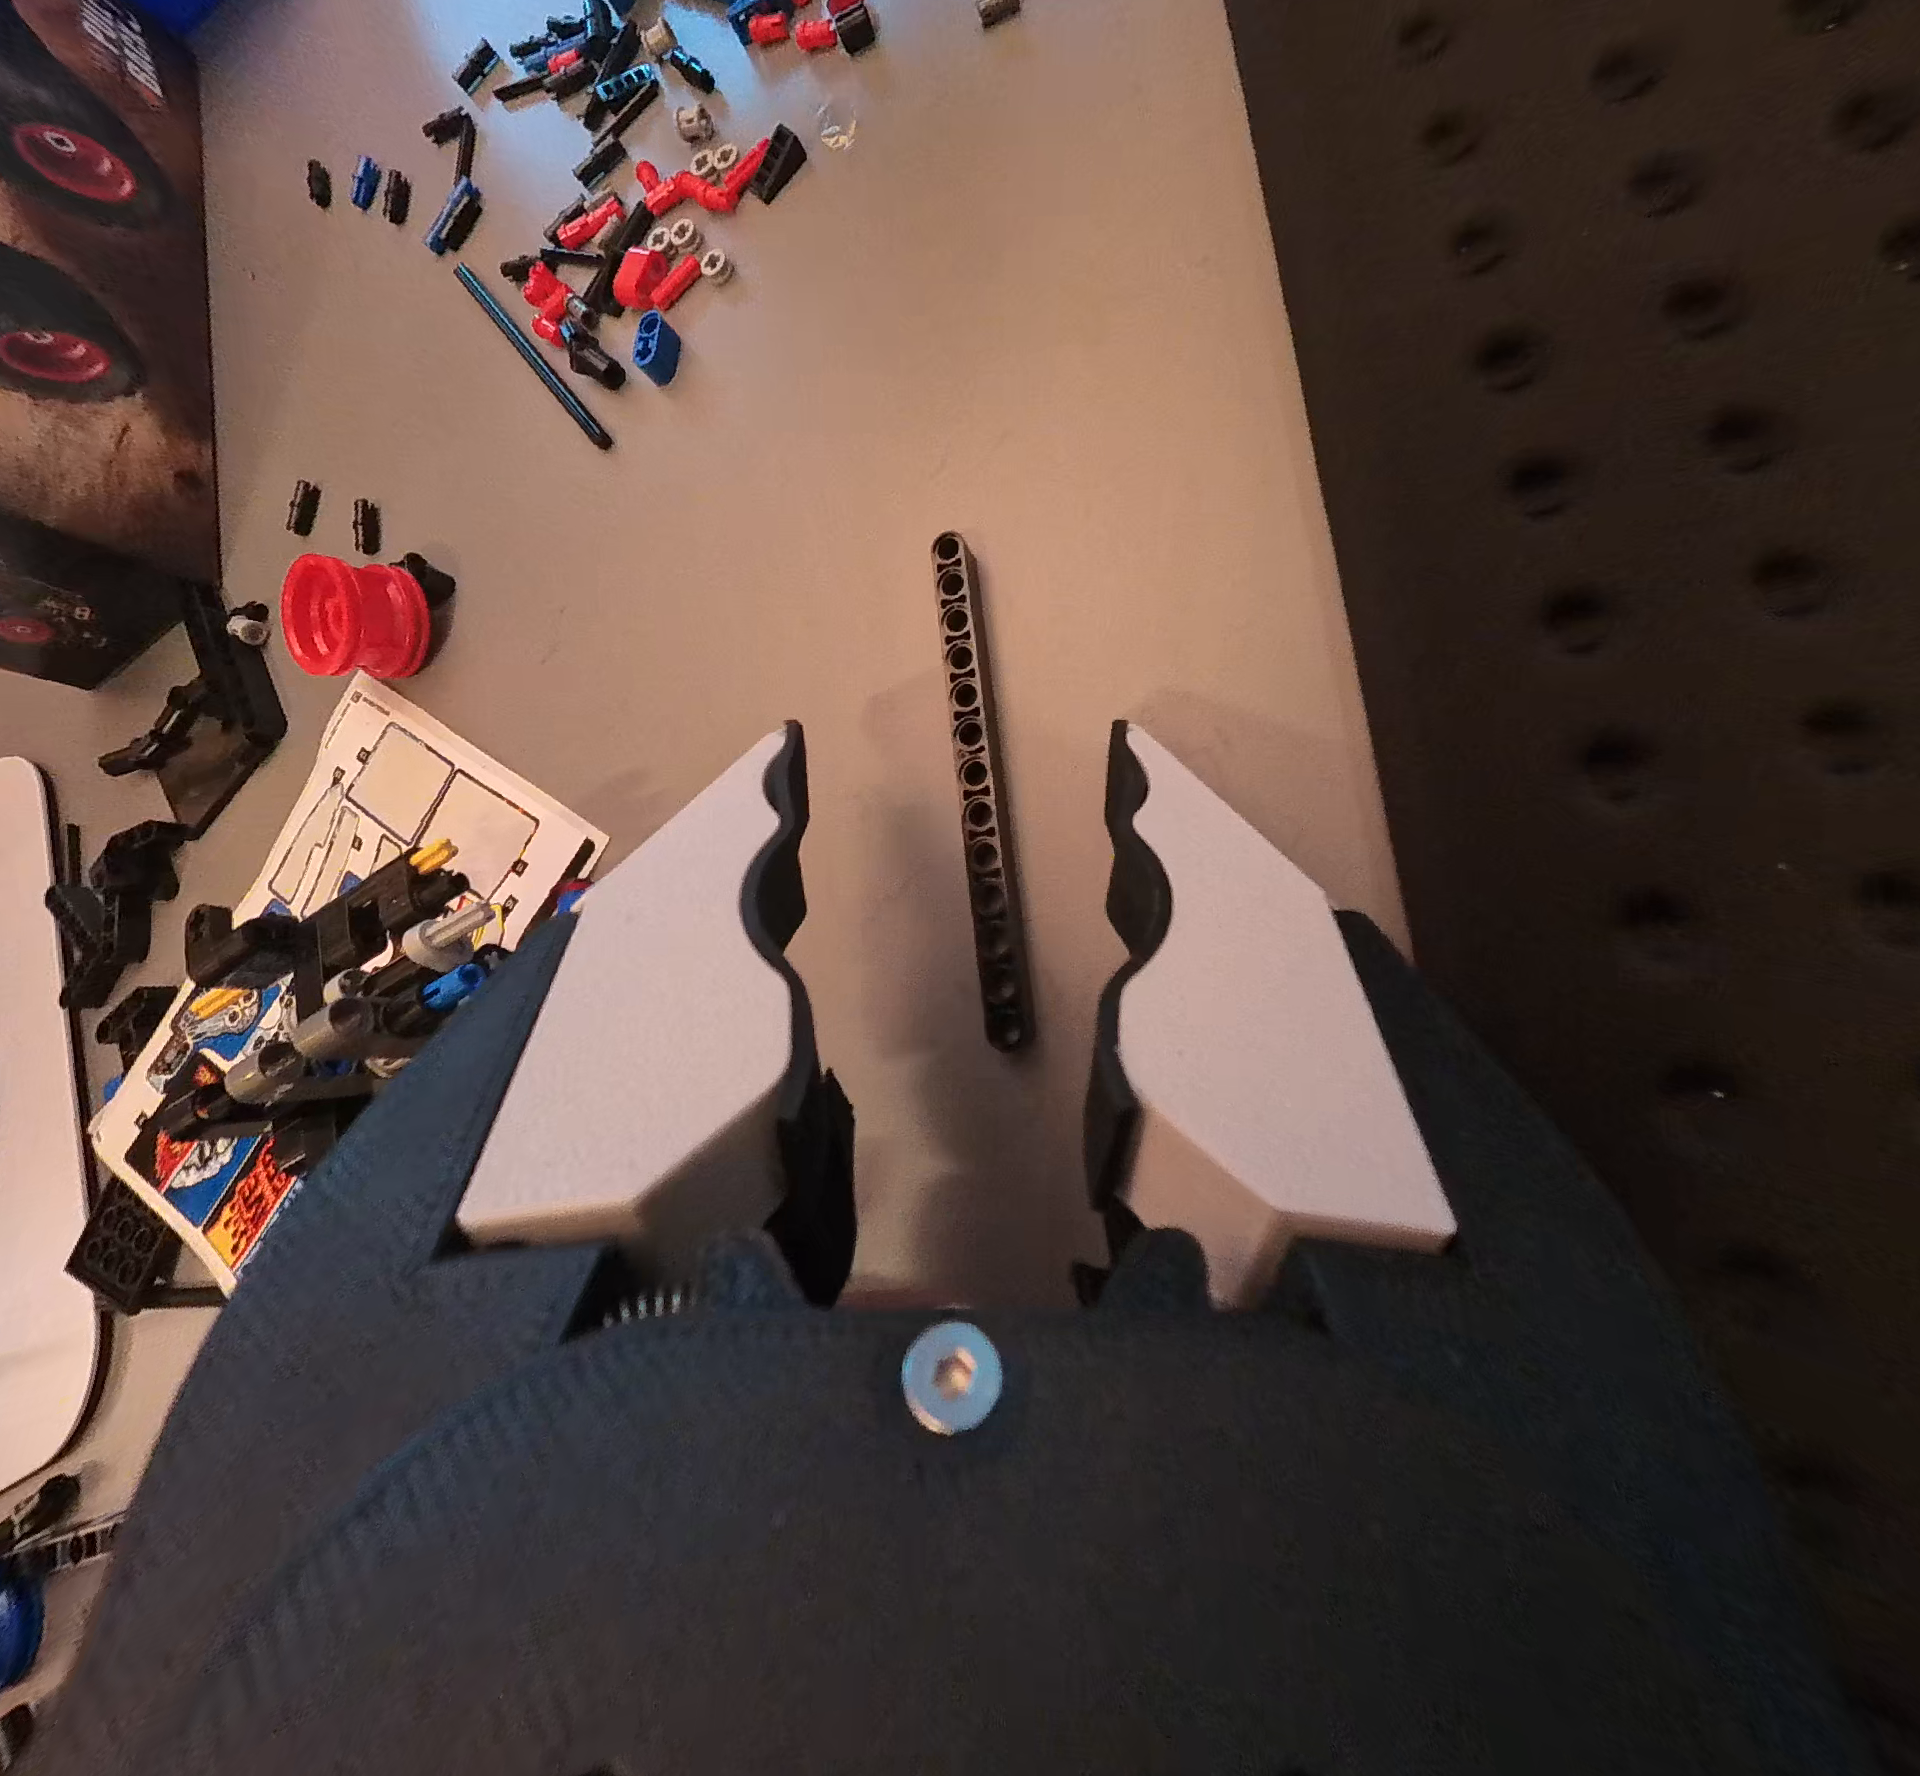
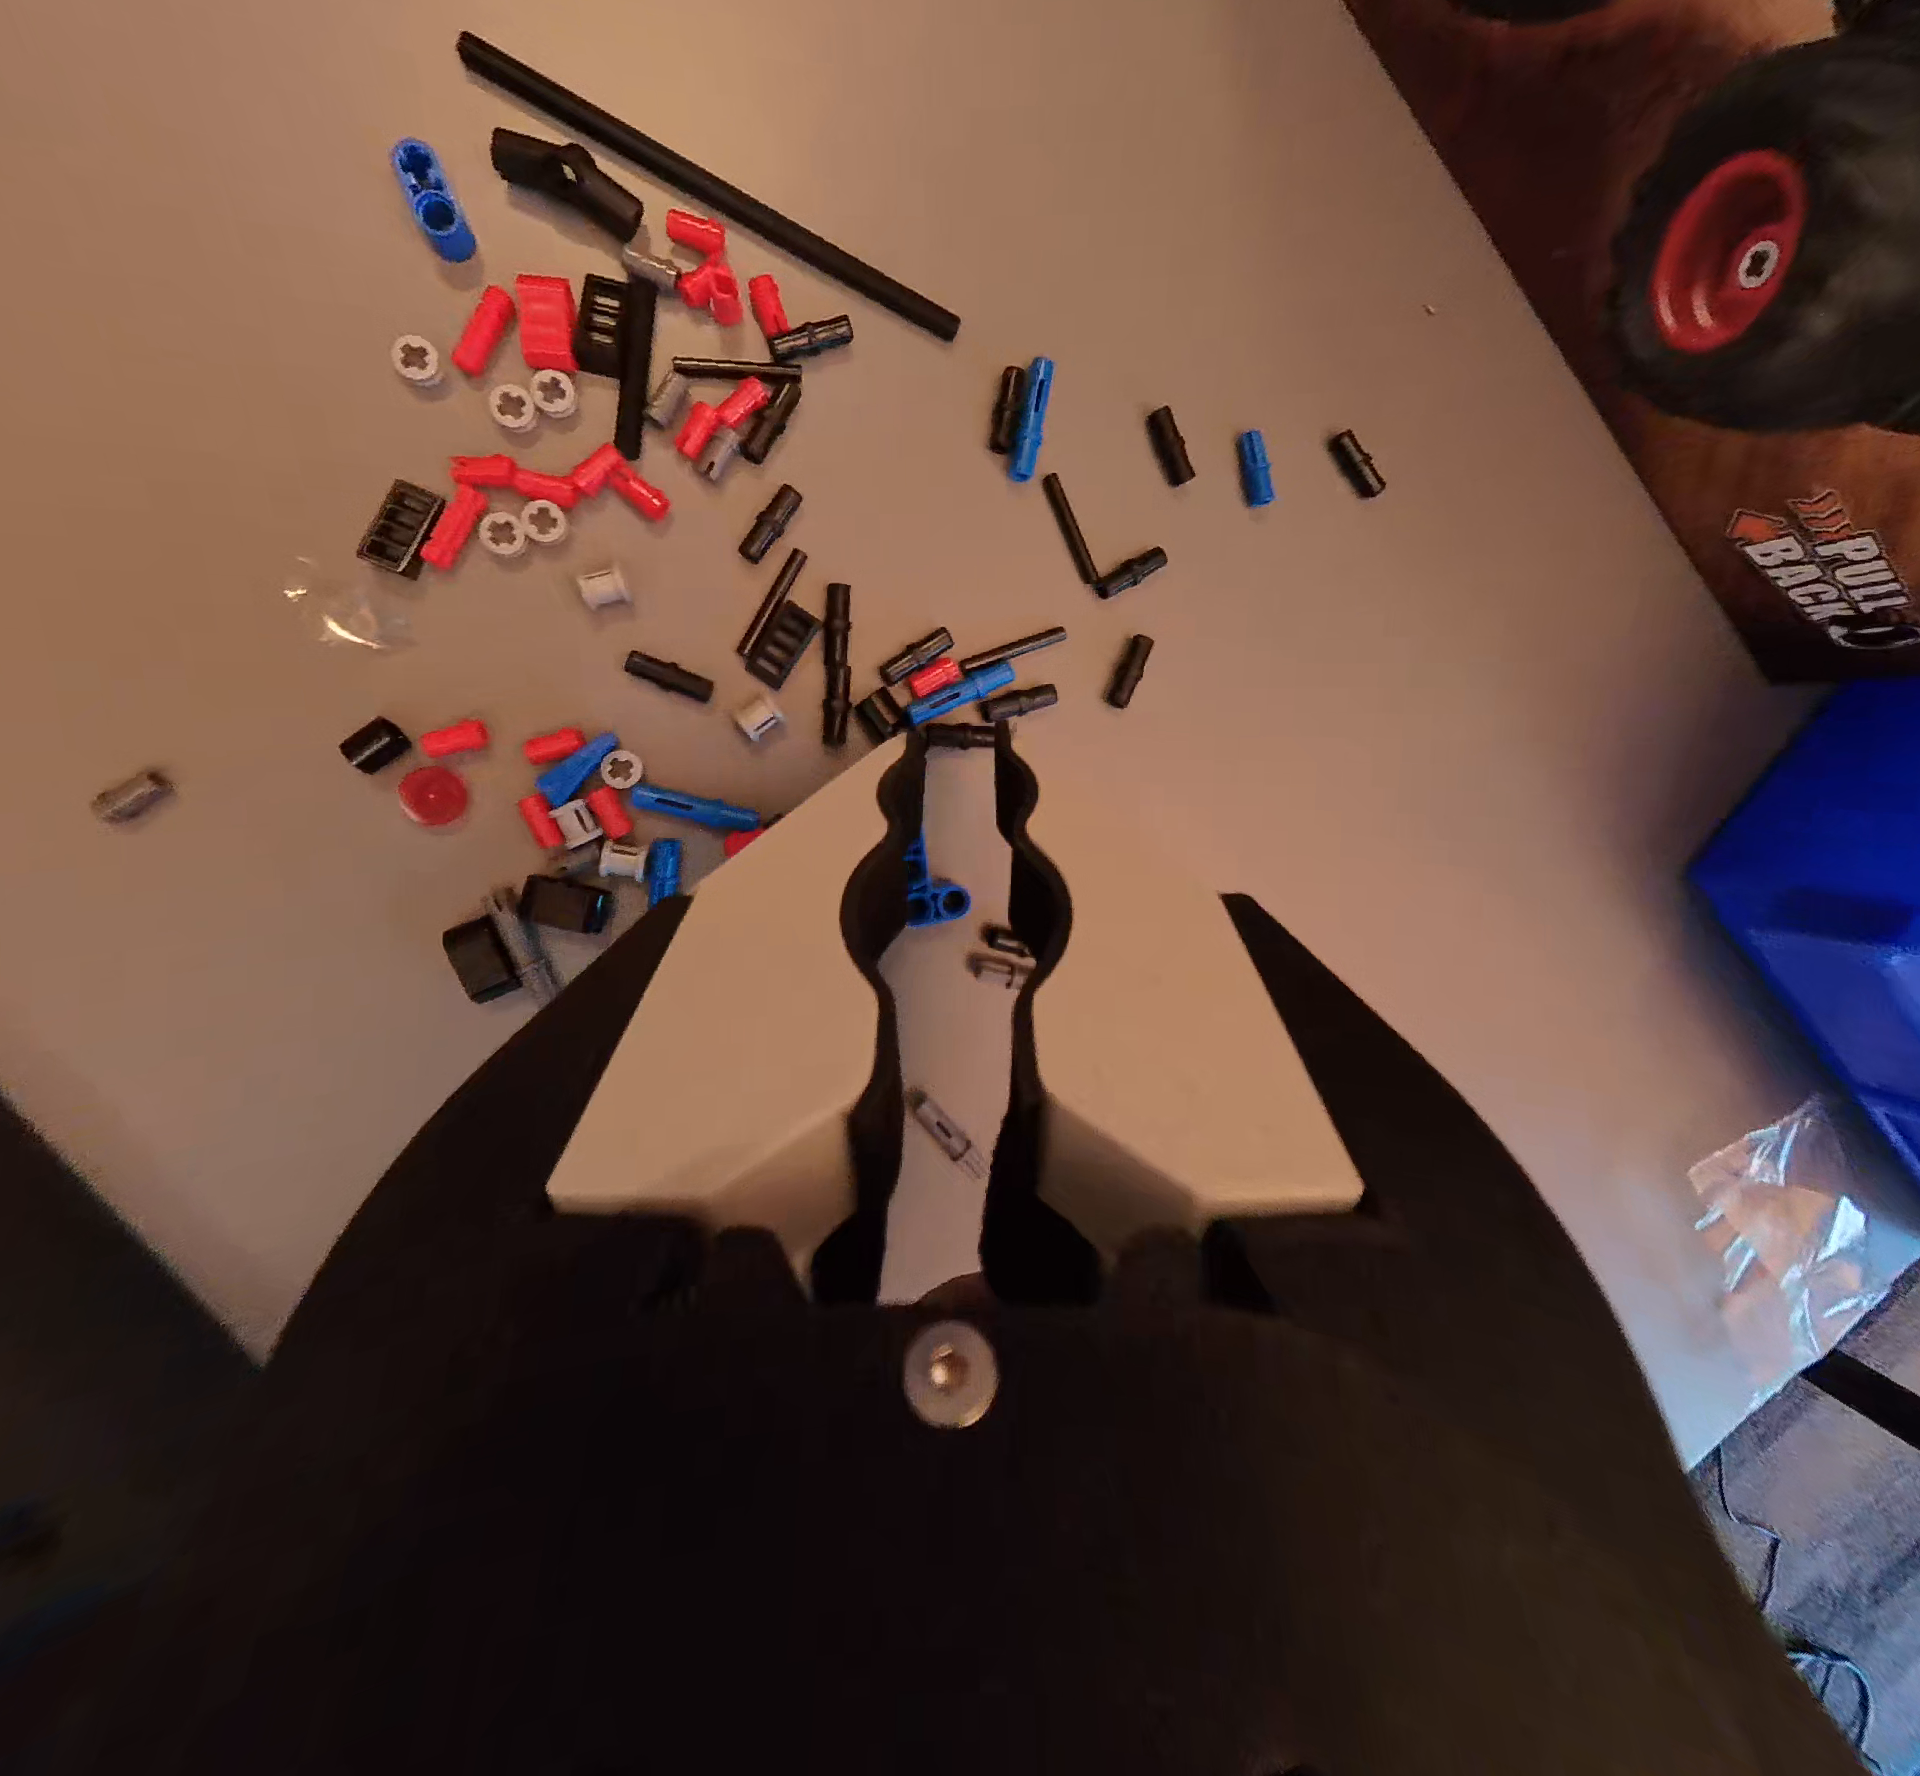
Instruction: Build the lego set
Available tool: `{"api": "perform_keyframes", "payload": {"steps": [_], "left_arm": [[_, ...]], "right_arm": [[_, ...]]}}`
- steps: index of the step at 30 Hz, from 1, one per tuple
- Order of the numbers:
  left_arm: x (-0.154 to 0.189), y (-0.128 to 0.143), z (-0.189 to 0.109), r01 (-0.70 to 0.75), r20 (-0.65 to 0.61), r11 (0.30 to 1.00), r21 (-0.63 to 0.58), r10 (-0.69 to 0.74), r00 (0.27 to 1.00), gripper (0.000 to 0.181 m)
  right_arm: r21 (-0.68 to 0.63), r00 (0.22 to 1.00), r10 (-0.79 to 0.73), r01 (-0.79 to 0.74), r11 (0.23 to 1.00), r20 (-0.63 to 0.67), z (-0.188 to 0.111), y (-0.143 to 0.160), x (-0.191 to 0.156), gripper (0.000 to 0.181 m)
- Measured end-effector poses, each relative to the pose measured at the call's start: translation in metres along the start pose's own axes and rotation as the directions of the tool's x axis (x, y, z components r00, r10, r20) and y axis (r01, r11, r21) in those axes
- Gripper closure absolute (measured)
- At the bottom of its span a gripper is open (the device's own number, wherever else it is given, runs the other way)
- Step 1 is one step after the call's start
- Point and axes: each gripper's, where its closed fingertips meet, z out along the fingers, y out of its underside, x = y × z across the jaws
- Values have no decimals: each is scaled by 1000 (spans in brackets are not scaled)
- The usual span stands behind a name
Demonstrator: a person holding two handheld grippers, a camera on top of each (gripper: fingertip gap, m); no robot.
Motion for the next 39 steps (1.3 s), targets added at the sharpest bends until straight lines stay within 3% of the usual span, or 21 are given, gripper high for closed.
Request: {"api": "perform_keyframes", "payload": {"steps": [10,23,31,39], "left_arm": [[5,-3,0,-6,-13,1000,1,6,1000,125],[8,-6,4,-35,-23,999,-4,35,999,126],[7,-3,9,128,-69,991,-32,-130,989,130],[11,-2,10,206,-109,978,-39,-209,972,136]], "right_arm": [[21,1000,3,-3,1000,-16,1,-6,6,169],[89,997,16,-9,996,-70,13,-40,33,167],[87,997,16,-9,996,-75,24,-46,45,166],[104,996,47,-39,994,-71,32,-41,49,167]]}}
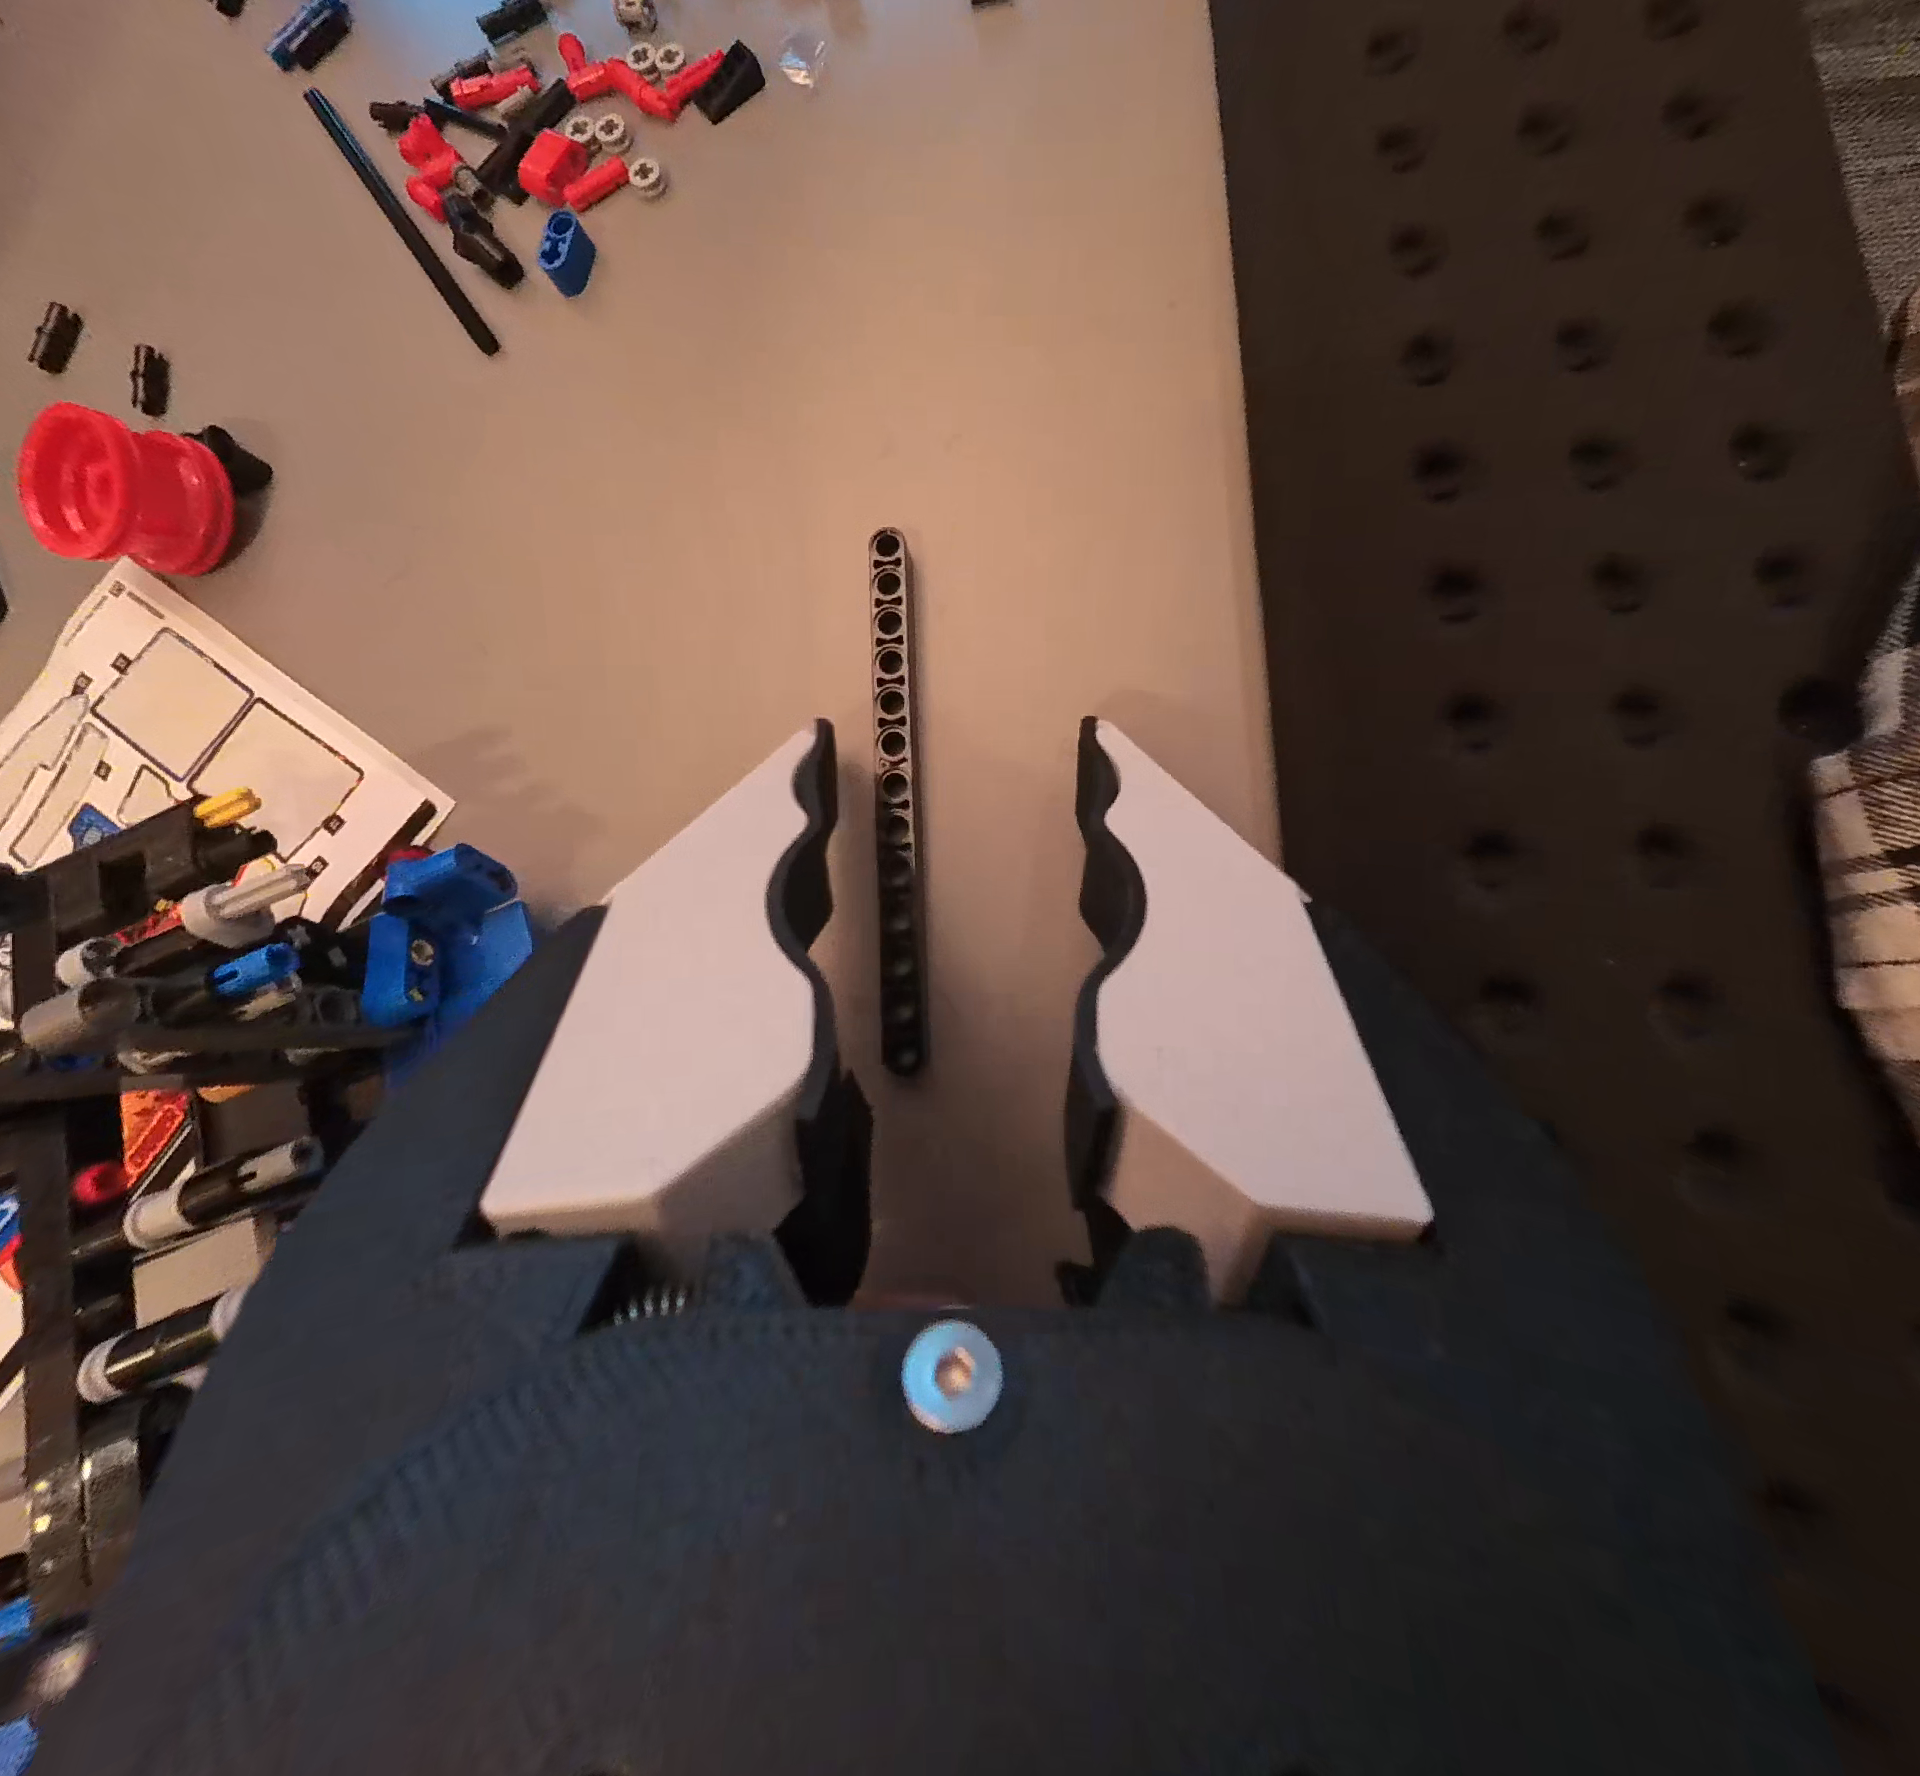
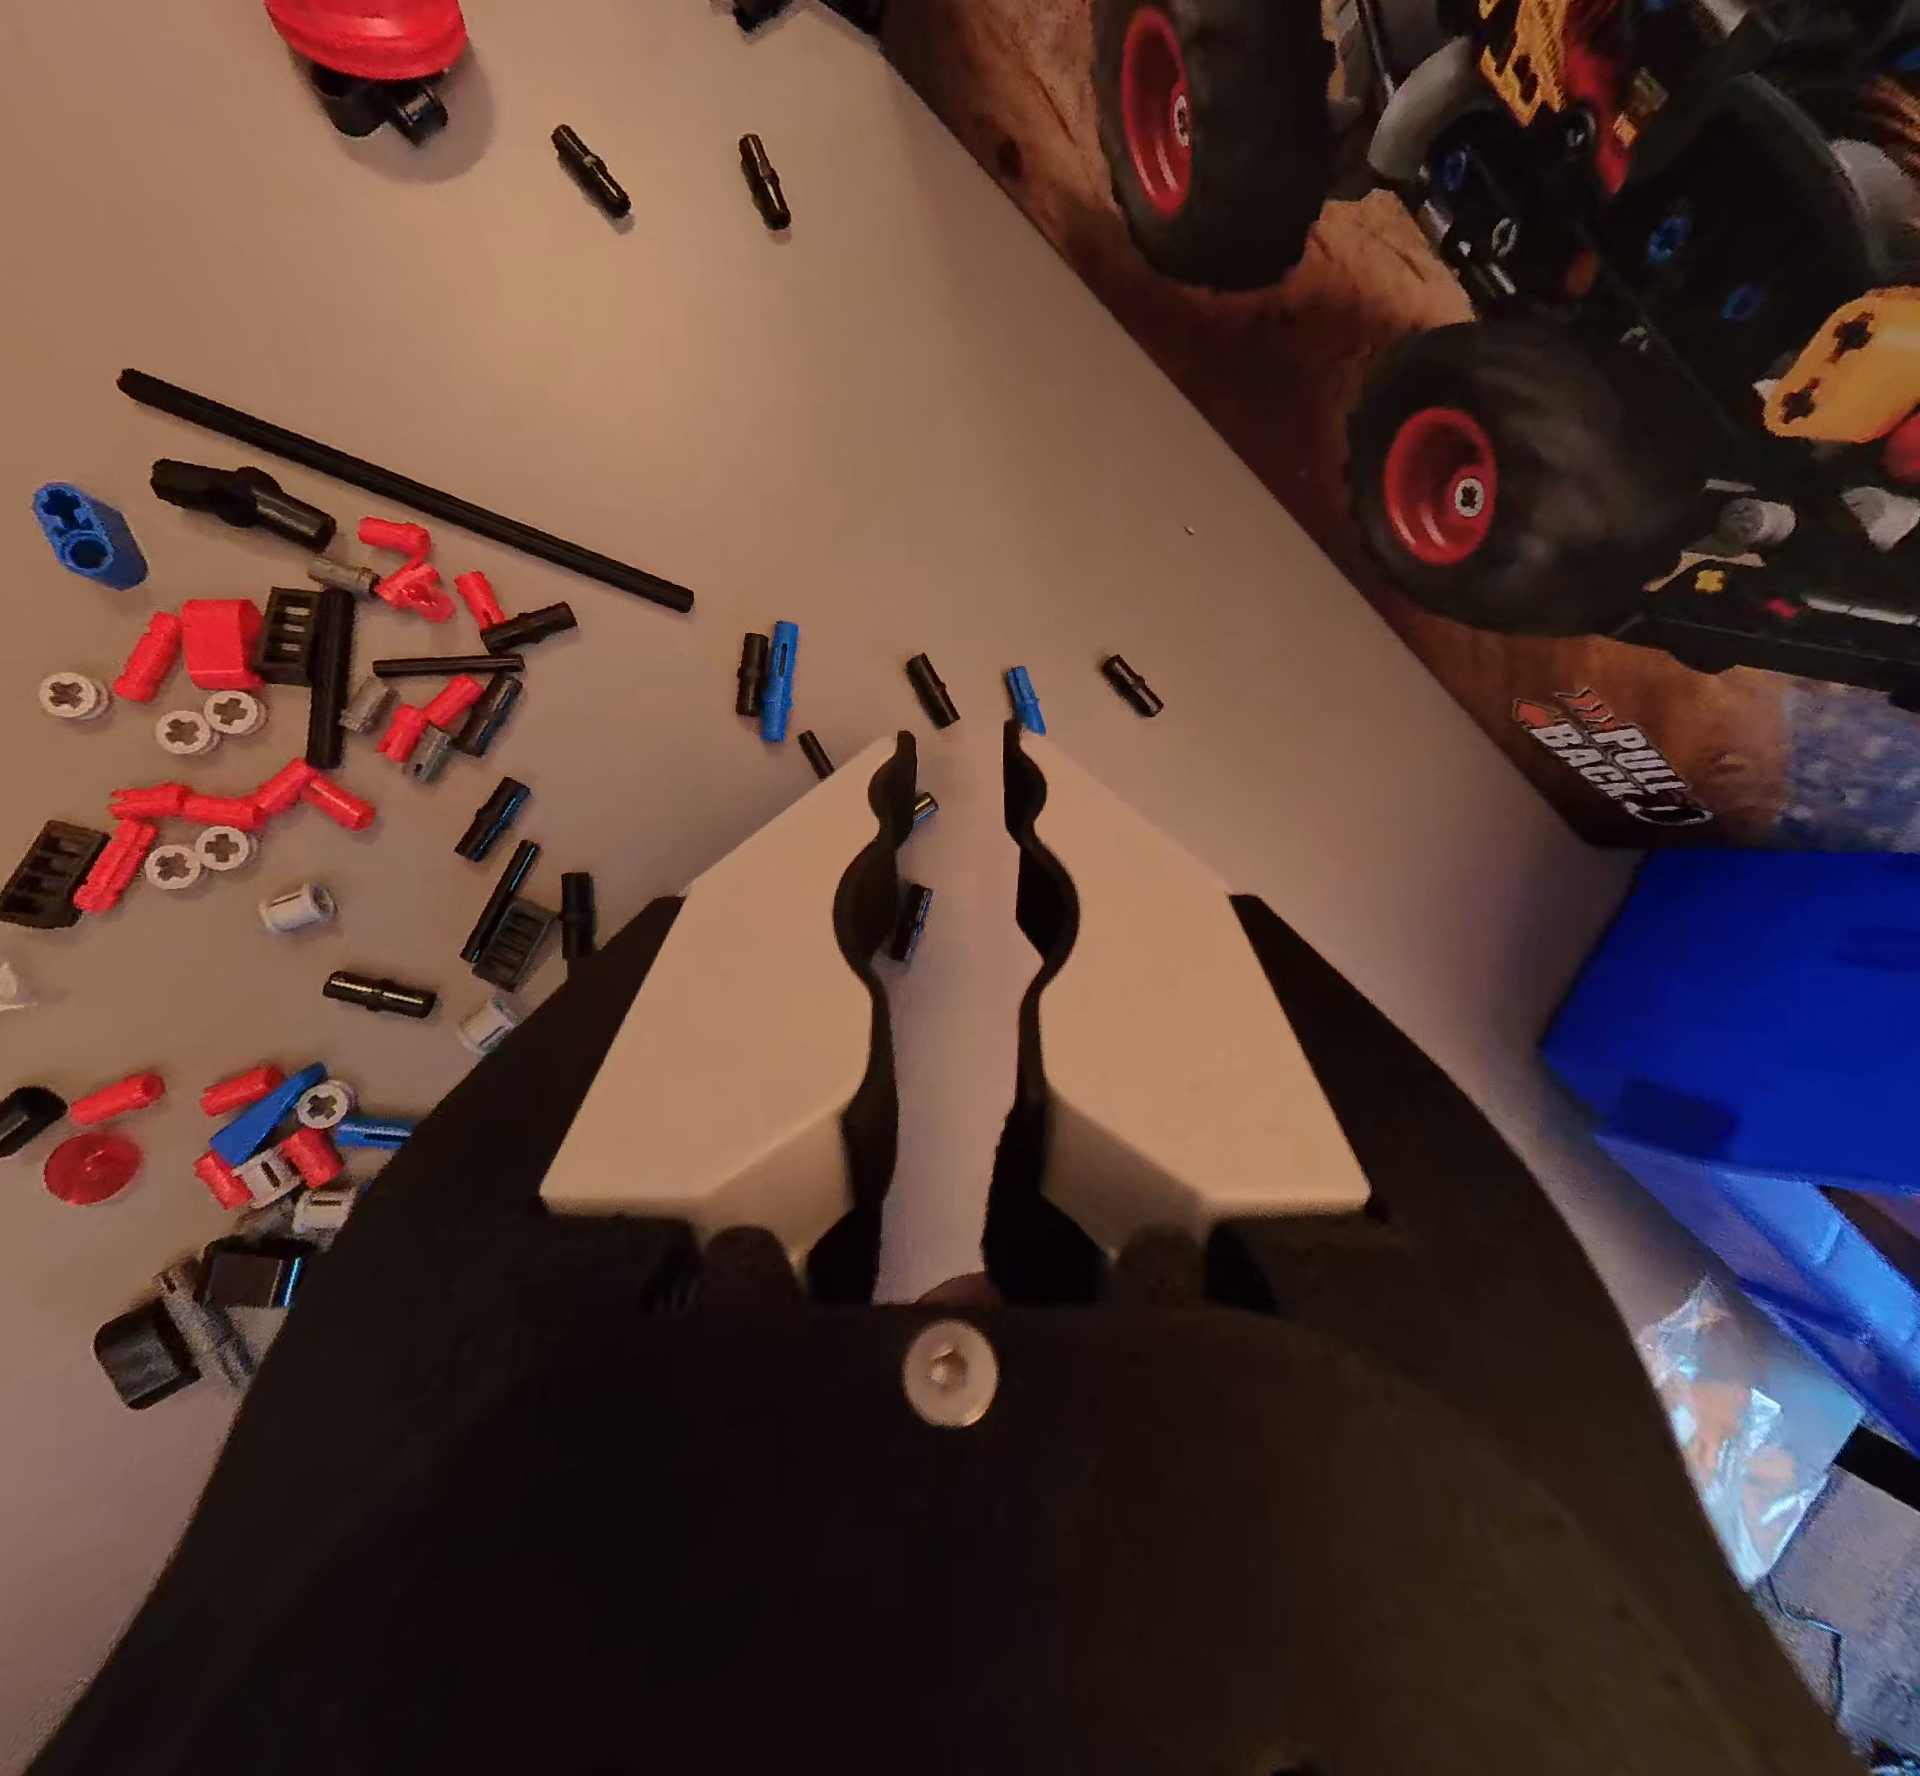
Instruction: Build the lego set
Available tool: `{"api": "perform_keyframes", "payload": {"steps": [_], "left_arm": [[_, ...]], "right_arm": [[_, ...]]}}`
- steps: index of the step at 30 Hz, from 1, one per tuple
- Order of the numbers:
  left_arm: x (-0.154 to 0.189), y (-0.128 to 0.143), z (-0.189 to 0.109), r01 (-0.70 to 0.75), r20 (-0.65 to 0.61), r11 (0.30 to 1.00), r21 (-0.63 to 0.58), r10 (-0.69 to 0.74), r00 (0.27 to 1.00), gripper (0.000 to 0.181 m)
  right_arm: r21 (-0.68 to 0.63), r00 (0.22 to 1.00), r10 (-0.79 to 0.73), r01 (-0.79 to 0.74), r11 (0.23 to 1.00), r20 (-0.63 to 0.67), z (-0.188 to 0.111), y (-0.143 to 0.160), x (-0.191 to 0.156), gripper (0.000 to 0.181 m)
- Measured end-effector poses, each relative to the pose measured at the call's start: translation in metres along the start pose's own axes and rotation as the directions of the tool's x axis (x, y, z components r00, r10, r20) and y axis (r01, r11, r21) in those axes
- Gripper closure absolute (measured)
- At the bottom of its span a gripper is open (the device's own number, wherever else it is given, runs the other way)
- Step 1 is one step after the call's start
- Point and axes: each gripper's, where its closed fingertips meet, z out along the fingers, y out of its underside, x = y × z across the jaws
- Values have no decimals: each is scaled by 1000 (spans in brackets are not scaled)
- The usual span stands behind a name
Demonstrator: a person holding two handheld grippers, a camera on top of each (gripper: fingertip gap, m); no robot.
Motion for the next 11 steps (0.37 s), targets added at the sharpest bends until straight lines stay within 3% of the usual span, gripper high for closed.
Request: {"api": "perform_keyframes", "payload": {"steps": [11], "left_arm": [[17,-5,-4,-26,-20,1000,16,26,999,146]], "right_arm": [[11,1000,12,-12,1000,5,3,0,1,167]]}}
